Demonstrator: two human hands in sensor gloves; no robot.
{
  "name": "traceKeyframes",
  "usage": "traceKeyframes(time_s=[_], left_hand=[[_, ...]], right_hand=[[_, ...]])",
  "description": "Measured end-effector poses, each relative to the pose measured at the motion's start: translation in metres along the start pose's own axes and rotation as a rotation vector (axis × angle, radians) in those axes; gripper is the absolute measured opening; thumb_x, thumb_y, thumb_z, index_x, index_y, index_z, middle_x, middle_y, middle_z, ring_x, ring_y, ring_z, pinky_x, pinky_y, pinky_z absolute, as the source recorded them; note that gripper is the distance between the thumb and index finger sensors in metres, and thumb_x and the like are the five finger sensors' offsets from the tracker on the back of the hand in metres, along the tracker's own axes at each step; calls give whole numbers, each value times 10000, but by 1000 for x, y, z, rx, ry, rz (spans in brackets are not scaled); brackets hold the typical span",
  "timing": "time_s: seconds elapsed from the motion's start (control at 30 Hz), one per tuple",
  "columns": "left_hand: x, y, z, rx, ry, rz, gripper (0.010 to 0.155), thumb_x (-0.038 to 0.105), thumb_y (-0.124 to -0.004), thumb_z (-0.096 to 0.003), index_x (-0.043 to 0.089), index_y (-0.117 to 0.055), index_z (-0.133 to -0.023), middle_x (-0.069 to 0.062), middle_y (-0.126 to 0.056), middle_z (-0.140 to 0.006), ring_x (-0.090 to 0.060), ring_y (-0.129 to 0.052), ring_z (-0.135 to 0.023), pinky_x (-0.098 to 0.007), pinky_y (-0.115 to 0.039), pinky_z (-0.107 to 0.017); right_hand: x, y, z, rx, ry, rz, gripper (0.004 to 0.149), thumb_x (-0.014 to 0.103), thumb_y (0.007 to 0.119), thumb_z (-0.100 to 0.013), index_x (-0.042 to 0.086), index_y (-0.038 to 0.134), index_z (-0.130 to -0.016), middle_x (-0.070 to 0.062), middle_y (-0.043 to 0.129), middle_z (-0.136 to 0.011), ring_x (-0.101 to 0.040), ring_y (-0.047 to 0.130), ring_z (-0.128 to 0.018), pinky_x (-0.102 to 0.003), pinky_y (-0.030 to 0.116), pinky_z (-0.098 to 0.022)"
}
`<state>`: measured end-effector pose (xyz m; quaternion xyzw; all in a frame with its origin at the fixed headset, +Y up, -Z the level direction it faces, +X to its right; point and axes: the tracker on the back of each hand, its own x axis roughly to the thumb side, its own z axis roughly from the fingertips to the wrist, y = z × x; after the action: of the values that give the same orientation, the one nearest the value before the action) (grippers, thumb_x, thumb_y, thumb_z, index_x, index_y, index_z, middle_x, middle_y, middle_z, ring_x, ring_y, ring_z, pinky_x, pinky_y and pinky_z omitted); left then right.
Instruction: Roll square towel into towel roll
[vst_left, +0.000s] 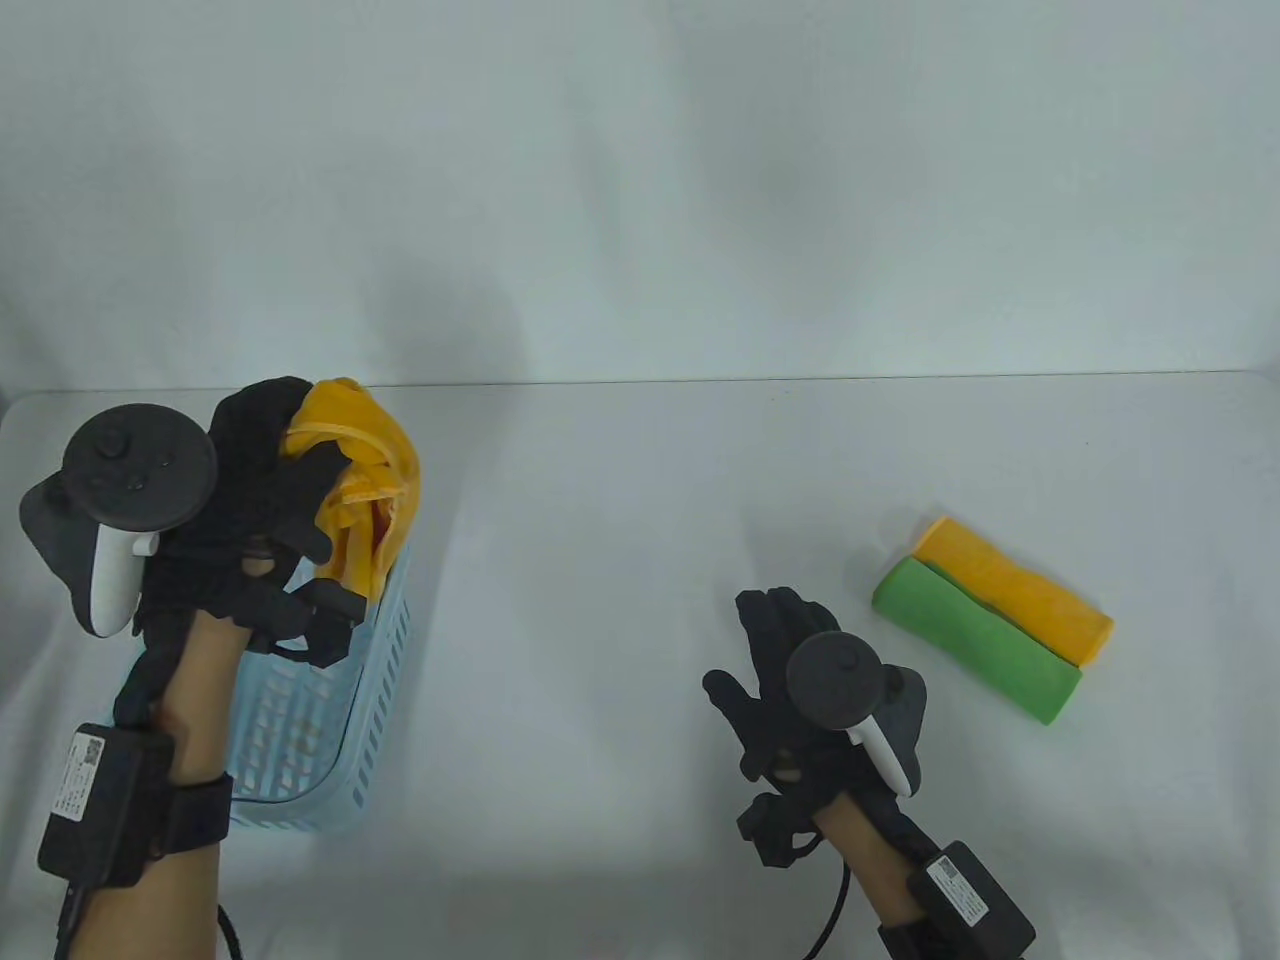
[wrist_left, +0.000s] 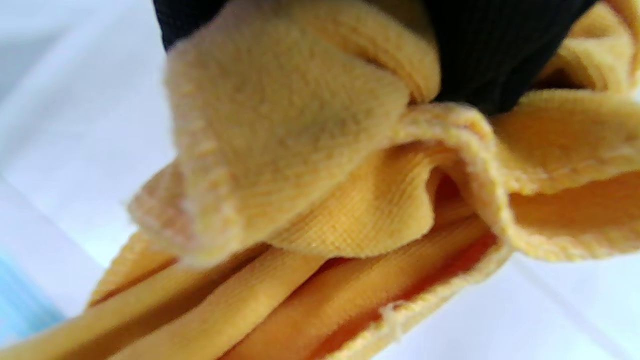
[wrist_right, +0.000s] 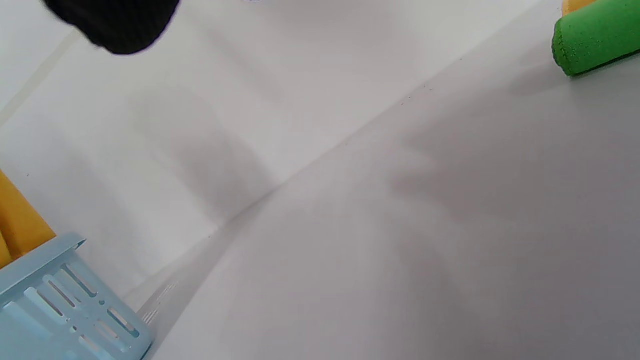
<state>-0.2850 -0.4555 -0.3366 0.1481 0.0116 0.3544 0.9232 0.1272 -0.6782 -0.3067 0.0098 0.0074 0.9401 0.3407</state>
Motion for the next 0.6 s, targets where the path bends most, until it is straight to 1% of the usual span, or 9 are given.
traceKeyframes(time_s=[0.17,0.27,0.3,0.43,0.6], left_hand=[[29,-15,3,-42,-66,50,535,443,-821,-394,419,-622,-890,82,-686,-1040,-205,-952,-785,-459,-769,-647],[38,-36,5,-80,-88,74,535,444,-819,-395,417,-620,-891,79,-684,-1040,-206,-953,-783,-459,-768,-647],[39,-42,5,-93,-91,83,536,445,-818,-395,415,-620,-892,77,-685,-1039,-205,-953,-783,-458,-769,-646],[36,-78,12,-158,-95,123,536,445,-820,-393,409,-624,-891,69,-689,-1034,-209,-955,-772,-460,-769,-642],[19,-117,27,-197,-90,176,537,445,-820,-394,403,-624,-892,62,-687,-1031,-211,-946,-764,-458,-763,-641]], right_hand=[[-3,-4,-1,-21,14,-10,782,596,692,-335,389,327,-995,52,294,-1125,-352,270,-1087,-659,286,-742],[-6,-8,-2,-37,29,-19,774,589,692,-340,386,333,-995,52,300,-1125,-353,283,-1085,-658,292,-742],[-7,-9,-2,-39,33,-26,769,584,692,-343,385,337,-995,50,302,-1126,-353,285,-1084,-658,293,-743],[-11,-11,-3,-44,51,-49,754,569,693,-350,381,349,-994,47,317,-1125,-356,296,-1085,-658,303,-742],[-13,-10,-4,-35,61,-53,745,560,694,-354,377,360,-994,44,340,-1122,-357,316,-1081,-656,314,-741]])
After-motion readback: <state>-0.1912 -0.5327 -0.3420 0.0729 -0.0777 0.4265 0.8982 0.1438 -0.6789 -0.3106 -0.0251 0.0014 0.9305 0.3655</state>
